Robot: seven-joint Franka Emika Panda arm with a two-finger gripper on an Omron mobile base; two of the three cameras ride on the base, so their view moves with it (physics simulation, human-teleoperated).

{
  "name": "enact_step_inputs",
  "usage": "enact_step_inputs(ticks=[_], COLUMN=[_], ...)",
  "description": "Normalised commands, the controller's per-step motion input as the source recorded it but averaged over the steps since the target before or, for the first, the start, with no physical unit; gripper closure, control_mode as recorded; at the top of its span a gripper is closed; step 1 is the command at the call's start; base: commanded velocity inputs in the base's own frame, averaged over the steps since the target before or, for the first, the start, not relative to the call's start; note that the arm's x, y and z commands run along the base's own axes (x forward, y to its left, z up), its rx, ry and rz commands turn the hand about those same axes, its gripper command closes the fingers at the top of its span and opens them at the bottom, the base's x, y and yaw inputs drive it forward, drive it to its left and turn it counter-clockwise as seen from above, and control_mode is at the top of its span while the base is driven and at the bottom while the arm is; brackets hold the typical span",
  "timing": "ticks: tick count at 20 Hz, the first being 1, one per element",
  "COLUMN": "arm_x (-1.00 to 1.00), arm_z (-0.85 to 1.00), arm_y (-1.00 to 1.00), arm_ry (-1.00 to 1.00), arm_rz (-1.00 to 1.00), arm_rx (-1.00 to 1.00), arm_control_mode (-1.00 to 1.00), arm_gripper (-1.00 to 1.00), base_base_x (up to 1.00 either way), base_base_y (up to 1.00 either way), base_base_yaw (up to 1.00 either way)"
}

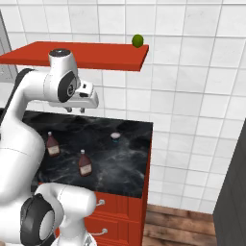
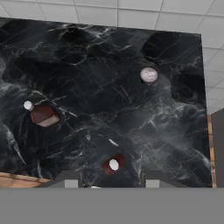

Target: Pick the ketchup and ketchup from the counter and place them in the cabinet.

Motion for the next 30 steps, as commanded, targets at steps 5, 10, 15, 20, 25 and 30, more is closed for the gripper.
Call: enact_step_inputs(ticks=[5,10,15,20,25,30], arm_x=[-0.22,-0.42,-0.35,-0.24,-0.16,-0.03], arm_z=[0.00,-0.10,-0.23,-0.27,-0.26,-0.30], arm_y=[0.00,0.00,0.06,0.11,0.06,0.01], arm_ry=[-0.01,-0.03,-0.02,0.00,0.00,0.00], arm_rz=[-0.01,-0.03,-0.03,-0.04,-0.07,-0.07], arm_rx=[0.00,0.00,-0.01,-0.04,-0.06,-0.05], arm_control_mode=[-1.00,-1.00,-1.00,-1.00,-1.00,-1.00], arm_gripper=[-1.00,-1.00,-1.00,-1.00,-1.00,-1.00], base_base_x=[0.00,0.00,0.00,0.00,0.00,0.00], base_base_y=[0.00,0.00,0.00,0.00,0.00,0.00], base_base_yaw=[0.00,0.00,0.00,0.00,0.00,0.00])
